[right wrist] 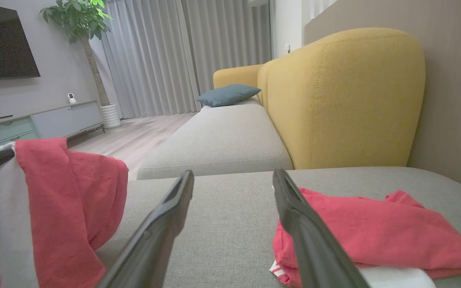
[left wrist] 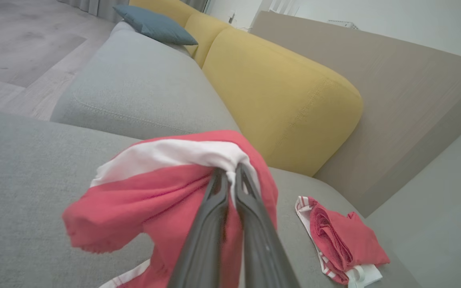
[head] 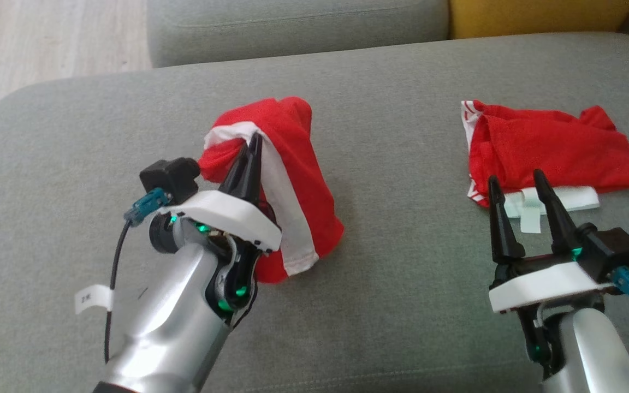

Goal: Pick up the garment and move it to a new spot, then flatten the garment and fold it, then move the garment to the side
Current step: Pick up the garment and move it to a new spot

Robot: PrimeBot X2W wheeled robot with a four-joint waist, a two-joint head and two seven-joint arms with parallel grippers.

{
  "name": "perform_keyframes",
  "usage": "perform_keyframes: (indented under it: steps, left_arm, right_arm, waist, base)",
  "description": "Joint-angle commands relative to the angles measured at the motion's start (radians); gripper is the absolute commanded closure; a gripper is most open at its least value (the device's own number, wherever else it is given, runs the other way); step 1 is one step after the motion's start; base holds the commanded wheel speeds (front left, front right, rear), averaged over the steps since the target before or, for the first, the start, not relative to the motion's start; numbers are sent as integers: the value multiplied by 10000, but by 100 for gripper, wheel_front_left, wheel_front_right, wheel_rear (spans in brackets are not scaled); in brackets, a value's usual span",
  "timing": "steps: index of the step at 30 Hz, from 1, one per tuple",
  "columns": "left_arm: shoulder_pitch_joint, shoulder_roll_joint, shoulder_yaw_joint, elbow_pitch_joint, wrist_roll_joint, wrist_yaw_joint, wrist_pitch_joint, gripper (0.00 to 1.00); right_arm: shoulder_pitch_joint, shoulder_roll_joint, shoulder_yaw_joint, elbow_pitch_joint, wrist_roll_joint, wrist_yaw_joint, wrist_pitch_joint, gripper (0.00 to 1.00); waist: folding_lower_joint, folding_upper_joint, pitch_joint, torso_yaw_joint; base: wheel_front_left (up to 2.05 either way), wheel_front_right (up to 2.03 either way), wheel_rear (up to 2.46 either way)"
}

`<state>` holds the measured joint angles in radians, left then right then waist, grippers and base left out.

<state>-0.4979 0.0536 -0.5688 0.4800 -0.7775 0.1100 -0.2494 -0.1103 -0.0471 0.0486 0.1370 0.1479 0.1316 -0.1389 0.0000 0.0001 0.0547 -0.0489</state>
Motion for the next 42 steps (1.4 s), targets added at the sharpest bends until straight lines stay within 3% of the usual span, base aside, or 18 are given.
perform_keyframes:
  steps: [1,7,11,12,13,17,24,35,40,42]
  left_arm:
    - [-470,66,432,-447,142,92,-122,100]
    - [-247,-27,378,-994,74,510,-123,100]
    - [-185,-30,60,-483,59,921,-123,100]
    - [-208,-31,-52,-222,209,1015,-123,9]
    - [-214,-31,-164,50,309,1051,-123,0]
    - [-285,-32,-514,952,322,872,-123,0]
    - [-171,-14,123,971,1353,502,-123,0]
    - [898,989,1114,-612,3325,-59,-124,0]
    - [2450,1584,2030,-2018,4144,-139,-124,0]
    - [3006,1542,2425,-2374,4196,-149,-124,0]
  right_arm:
    - [-254,-31,243,-334,-92,-9,21,0]
    - [-384,-31,438,-332,-6,-9,45,0]
    - [-468,-31,752,-192,61,-9,6,0]
    - [-489,-31,825,-153,71,-9,-14,0]
    - [-513,-31,891,-112,87,-9,-31,0]
    - [-574,-31,947,41,133,-9,-88,0]
    - [-481,-31,527,176,81,-9,-143,0]
    - [-71,-31,363,359,216,-9,-173,0]
    - [325,-31,522,554,411,-9,-277,0]
    - [429,-31,564,648,453,-9,-326,0]
  waist:
    - [0,-1,11,-80]
    - [0,-1,230,-422]
    - [0,-1,370,-705]
    - [0,-1,389,-766]
    - [0,-1,404,-824]
    - [0,-1,400,-906]
    - [0,-1,160,-387]
    - [0,-1,-286,872]
    - [0,-1,-442,1263]
    - [0,-1,-479,1338]
  base:
    - [0,0,0]
    - [0,0,0]
    - [0,0,0]
    - [0,0,0]
    - [0,0,0]
    - [0,0,0]
    - [0,0,0]
    - [0,0,0]
    - [0,0,0]
    - [0,0,0]
